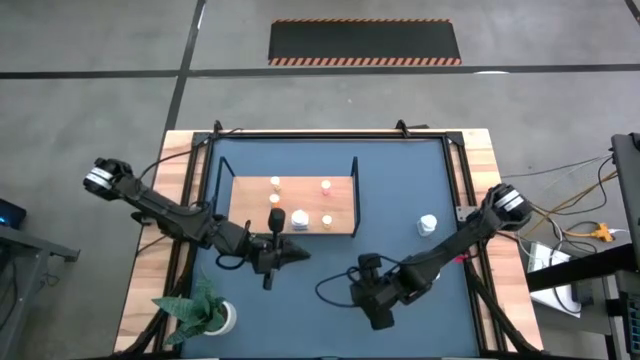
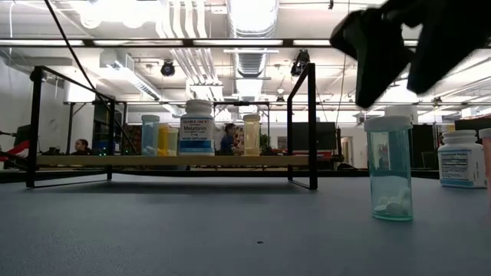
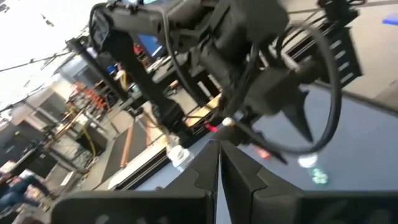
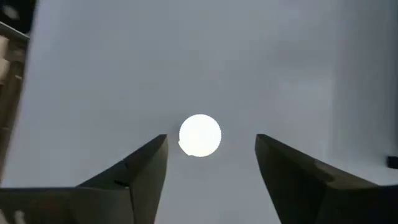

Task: Pick and place medicine bottles onto shelf by color
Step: Put the green pill bottle on the shelf

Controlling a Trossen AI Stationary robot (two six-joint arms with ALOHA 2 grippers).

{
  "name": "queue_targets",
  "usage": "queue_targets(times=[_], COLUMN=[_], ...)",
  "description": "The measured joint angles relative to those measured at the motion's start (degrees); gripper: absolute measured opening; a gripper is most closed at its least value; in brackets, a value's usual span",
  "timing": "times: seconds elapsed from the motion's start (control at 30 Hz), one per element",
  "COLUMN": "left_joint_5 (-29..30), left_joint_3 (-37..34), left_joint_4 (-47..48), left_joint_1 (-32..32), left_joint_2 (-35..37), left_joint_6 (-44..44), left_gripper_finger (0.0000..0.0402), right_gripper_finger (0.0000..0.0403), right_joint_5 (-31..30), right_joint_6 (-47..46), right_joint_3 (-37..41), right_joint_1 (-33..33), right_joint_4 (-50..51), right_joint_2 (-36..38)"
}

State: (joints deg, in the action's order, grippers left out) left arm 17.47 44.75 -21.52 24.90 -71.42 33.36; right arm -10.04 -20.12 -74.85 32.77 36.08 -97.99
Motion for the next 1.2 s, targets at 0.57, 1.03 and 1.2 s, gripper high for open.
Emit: queue_targets(times=[0.57,1.03,1.2], left_joint_5=[1.2,1.9,7.1], left_joint_3=[0.0,0.0,-0.1], left_joint_4=[0.1,0.2,0.2], left_joint_1=[4.1,4.1,4.1], left_joint_2=[0.0,0.1,1.3], left_joint_6=[0.0,0.1,2.9], left_gripper_finger=[0.0,0.0,0.0], right_gripper_finger=[0.0171,0.0113,0.0122], right_joint_5=[0.0,1.8,1.7], right_joint_6=[0.1,-0.1,-0.1], right_joint_3=[0.0,0.0,-3.1], right_joint_1=[0.0,-0.1,-0.4], right_joint_4=[-2.6,-3.0,0.5], right_joint_2=[-3.9,-3.6,-1.7])
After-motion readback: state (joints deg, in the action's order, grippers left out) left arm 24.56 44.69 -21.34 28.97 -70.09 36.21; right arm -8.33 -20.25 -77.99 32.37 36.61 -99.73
